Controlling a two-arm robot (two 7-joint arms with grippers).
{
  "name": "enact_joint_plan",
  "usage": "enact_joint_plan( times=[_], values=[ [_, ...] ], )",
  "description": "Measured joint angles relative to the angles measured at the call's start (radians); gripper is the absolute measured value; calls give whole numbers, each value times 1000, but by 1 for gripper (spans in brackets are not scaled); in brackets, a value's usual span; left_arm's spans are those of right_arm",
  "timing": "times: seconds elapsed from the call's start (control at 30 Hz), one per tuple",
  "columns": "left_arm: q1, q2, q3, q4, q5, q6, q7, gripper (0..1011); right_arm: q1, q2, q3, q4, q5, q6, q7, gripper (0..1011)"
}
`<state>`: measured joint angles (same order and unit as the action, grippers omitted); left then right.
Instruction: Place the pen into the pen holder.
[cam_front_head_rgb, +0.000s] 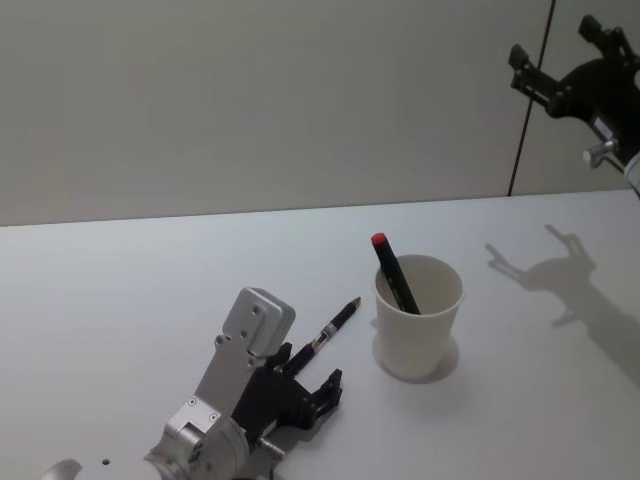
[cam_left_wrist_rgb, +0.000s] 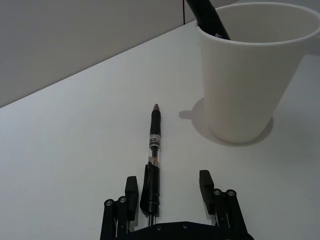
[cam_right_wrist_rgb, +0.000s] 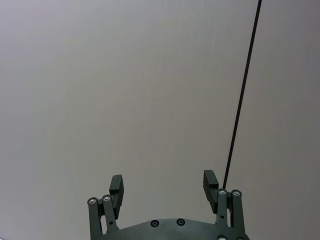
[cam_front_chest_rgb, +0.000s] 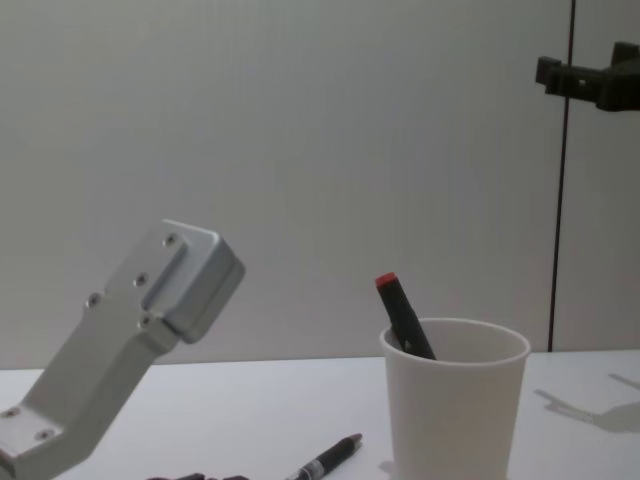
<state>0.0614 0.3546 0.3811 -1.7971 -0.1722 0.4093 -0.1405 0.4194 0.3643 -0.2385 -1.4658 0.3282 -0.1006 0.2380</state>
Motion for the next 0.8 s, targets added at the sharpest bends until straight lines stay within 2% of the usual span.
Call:
enact_joint_plan(
  times=[0.8],
  values=[
    [1, -1, 0, 4, 3, 0, 1, 607, 0, 0, 0, 0, 0, 0, 0, 1002]
  ],
)
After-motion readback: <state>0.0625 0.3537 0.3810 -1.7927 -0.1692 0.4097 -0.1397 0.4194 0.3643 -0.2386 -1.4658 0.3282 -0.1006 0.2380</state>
